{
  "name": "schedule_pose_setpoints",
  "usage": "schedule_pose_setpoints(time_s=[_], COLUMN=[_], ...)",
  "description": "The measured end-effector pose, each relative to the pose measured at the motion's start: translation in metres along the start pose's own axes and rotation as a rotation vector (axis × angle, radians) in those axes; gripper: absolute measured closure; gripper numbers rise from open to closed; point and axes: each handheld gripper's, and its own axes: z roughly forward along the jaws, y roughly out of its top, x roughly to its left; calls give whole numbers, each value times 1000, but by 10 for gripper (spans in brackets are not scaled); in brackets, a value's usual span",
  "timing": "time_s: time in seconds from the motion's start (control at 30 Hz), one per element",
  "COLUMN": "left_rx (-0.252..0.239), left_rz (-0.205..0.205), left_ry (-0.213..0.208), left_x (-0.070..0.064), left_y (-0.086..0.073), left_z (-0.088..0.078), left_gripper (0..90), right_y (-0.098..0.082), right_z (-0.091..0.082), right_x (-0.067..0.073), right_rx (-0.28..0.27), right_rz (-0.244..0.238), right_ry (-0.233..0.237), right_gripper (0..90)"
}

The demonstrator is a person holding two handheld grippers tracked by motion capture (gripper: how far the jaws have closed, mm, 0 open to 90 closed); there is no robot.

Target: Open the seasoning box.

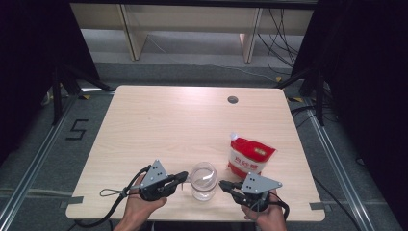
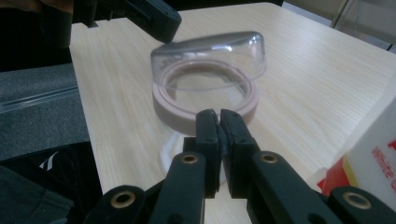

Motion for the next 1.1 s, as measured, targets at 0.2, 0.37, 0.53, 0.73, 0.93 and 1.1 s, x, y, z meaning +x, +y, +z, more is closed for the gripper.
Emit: schedule_pose_setpoints(time_s=[0.2, 0.37, 0.53, 0.73, 0.93, 1.1], left_rx=[0, -4, -13, -9, 46, 88], left_rz=[0, -20, -33, -35, -34, -8], left_ry=[0, 5, 5, 25, 43, 57], left_x=[0, -1, 0, 3, 5, 6], left_y=[0, -1, -2, -3, -12, -19], left_z=[0, 0, -2, -13, -23, -26], left_gripper=[890, 886, 768, 632, 466, 408], right_y=[6, 10, 12, 14, 17, 21], right_z=[7, 9, 11, 11, 13, 13], right_x=[0, 1, 3, 4, 6, 7], right_rx=[-12, -17, -15, -24, -29, -49], right_rz=[13, 13, 11, 1, 2, -5], right_ry=[10, 16, 21, 19, 25, 27], right_gripper=[866, 867, 867, 866, 860, 857])
